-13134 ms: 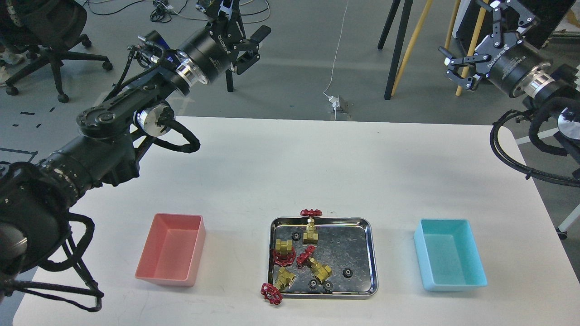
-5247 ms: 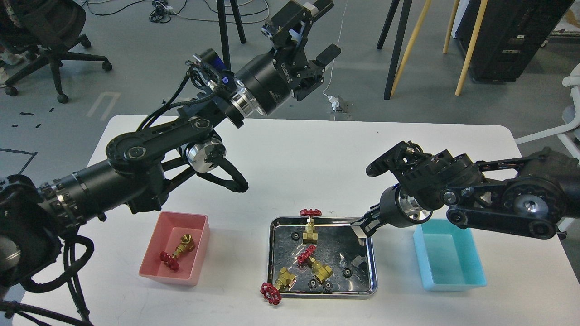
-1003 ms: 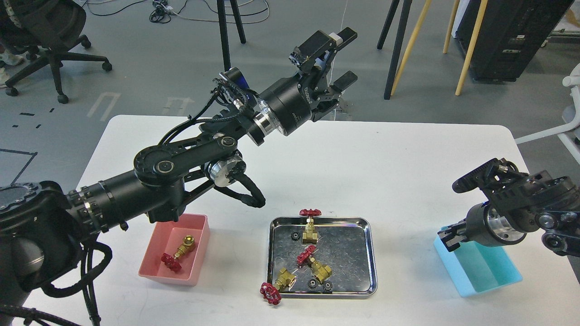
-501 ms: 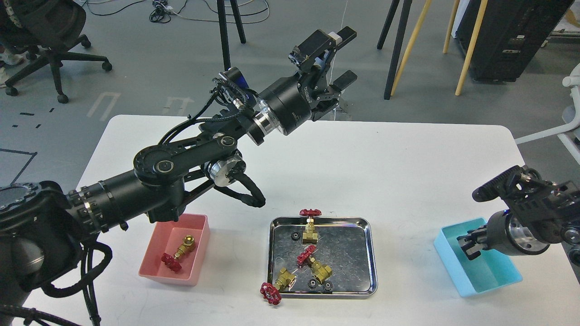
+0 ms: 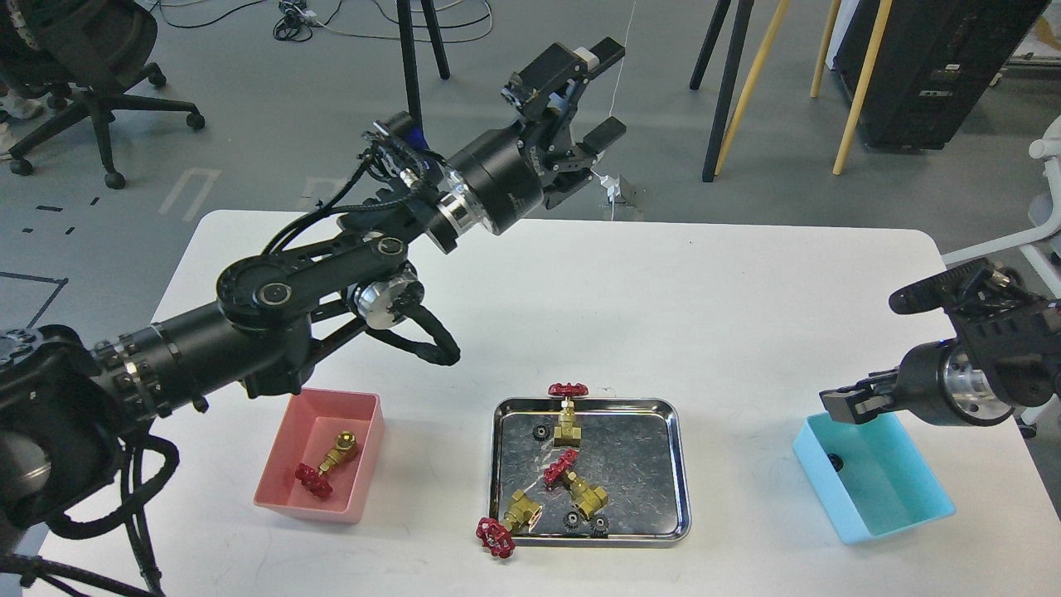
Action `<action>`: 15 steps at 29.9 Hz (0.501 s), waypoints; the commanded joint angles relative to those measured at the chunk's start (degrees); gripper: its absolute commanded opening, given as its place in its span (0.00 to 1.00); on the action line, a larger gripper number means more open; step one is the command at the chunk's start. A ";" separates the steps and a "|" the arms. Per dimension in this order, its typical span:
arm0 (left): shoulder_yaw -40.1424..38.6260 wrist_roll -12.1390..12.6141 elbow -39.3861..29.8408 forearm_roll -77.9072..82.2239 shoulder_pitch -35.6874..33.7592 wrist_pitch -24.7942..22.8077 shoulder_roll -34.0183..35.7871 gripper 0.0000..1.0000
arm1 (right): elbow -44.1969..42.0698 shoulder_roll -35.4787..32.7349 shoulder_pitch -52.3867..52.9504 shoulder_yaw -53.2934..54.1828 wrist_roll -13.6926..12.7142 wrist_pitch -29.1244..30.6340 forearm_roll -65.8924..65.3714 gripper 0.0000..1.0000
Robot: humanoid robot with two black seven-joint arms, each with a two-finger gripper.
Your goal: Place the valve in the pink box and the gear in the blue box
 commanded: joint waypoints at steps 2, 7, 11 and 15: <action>-2.62 0.00 -0.14 -2.03 -0.40 -7.73 7.17 0.99 | -1.12 -1.26 -0.15 6.03 0.53 0.01 6.08 1.00; -4.74 0.00 0.03 -5.73 0.74 -20.63 16.41 0.99 | -9.46 3.03 -0.76 18.25 1.85 0.01 39.43 1.00; -5.71 0.00 4.85 -7.65 2.49 -20.63 19.41 0.99 | -16.14 9.62 -1.12 23.35 12.98 -6.28 62.48 1.00; -10.36 0.00 12.85 -14.85 3.81 -20.63 18.53 0.99 | -25.97 17.62 -2.34 26.00 20.74 0.01 86.38 1.00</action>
